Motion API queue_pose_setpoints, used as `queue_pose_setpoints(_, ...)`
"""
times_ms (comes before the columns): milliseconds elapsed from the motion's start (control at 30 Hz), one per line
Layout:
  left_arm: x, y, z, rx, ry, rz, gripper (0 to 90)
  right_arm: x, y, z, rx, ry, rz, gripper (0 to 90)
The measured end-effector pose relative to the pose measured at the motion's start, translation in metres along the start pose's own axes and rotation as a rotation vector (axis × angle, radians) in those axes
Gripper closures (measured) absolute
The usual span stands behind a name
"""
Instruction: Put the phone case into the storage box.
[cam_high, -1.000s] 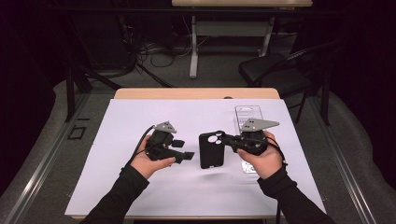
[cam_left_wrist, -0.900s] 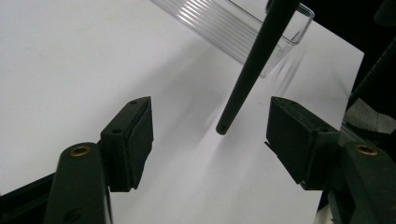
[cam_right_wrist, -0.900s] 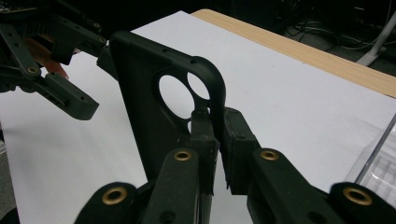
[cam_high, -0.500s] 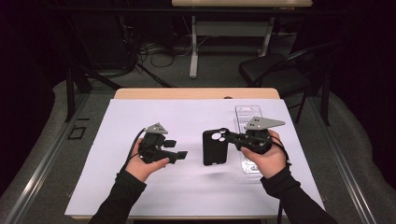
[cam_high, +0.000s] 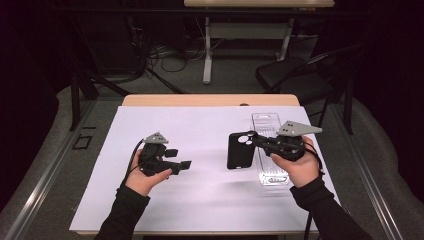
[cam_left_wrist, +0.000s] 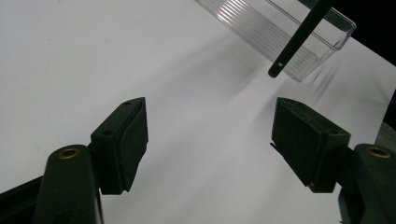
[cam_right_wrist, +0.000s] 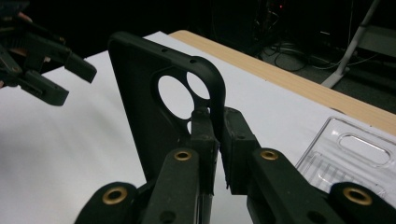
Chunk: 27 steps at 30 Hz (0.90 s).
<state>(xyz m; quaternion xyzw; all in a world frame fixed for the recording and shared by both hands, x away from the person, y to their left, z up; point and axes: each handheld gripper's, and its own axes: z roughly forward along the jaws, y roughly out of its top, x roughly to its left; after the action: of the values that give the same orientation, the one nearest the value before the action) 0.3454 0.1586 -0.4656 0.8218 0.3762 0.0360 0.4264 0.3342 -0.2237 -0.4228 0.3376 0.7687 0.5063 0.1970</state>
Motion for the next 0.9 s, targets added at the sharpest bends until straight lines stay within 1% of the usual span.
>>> queue_pose_setpoints(33,0.0,-0.001,0.0,-0.002,0.003,-0.009,27.8,-0.002,0.001,-0.001,-0.006,-0.001,-0.002,84.8)
queue_pose_setpoints(200,0.003,-0.005,-0.001,0.002,0.007,-0.013,27.8,-0.011,0.005,-0.007,-0.022,-0.021,-0.014,84.8)
queue_pose_setpoints(267,0.004,-0.005,-0.002,-0.003,0.004,-0.016,27.8,-0.016,0.006,-0.01,-0.026,-0.023,-0.007,84.9)
queue_pose_setpoints(400,0.005,-0.006,-0.003,-0.008,0.001,-0.022,27.8,-0.023,0.009,-0.017,-0.027,-0.043,0.006,84.8)
queue_pose_setpoints(533,0.006,-0.007,-0.004,-0.003,-0.005,-0.021,27.5,-0.03,0.013,-0.025,-0.033,-0.071,-0.006,84.9)
queue_pose_setpoints(767,0.006,-0.008,-0.006,-0.014,-0.008,-0.032,27.4,-0.047,0.01,-0.037,-0.028,-0.12,0.005,84.9)
queue_pose_setpoints(900,0.005,-0.008,-0.006,-0.015,-0.009,-0.031,27.4,-0.054,0.007,-0.04,-0.031,-0.134,0.009,84.9)
